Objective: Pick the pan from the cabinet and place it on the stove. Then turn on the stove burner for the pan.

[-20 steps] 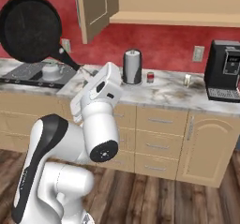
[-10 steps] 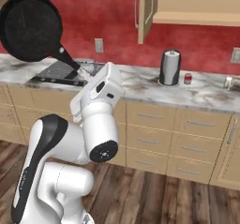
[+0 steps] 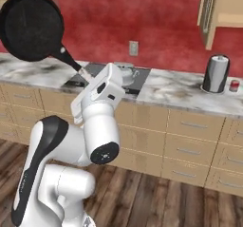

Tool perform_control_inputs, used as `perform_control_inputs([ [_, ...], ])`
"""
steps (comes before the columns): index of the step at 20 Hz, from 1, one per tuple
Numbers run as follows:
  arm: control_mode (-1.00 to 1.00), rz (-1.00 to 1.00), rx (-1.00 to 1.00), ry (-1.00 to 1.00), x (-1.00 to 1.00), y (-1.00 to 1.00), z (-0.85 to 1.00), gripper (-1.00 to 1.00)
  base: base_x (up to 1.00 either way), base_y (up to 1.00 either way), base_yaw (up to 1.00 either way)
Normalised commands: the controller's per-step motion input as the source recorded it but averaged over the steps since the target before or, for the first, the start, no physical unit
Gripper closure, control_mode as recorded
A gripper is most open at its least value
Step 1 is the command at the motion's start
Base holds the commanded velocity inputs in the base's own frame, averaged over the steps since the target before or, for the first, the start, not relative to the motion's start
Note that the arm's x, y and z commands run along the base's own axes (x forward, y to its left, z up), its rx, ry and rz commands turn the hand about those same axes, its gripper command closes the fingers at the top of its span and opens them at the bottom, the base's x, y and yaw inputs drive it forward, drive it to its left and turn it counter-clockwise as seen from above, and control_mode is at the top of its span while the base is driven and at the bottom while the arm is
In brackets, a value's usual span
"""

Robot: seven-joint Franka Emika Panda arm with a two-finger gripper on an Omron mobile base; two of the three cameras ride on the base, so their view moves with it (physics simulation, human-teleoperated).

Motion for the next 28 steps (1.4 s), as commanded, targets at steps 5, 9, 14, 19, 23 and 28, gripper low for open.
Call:
perform_control_inputs([
  [5,1.0,0.0,0.0,0.0,0.0,0.0,0.0,1.0,0.56,0.67,0.03],
  [9,1.0,0.0,0.0,0.0,0.0,0.0,0.0,1.0,0.71,0.44,0.02],
  [14,1.0,0.0,0.0,0.0,0.0,0.0,0.0,1.0,0.73,0.39,0.02],
  [19,1.0,0.0,0.0,0.0,0.0,0.0,0.0,1.0,0.73,0.3,0.03],
  [23,1.0,0.0,0.0,0.0,0.0,0.0,0.0,1.0,0.74,0.17,0.02],
  [28,1.0,0.0,0.0,0.0,0.0,0.0,0.0,1.0,0.7,0.03,0.0],
])
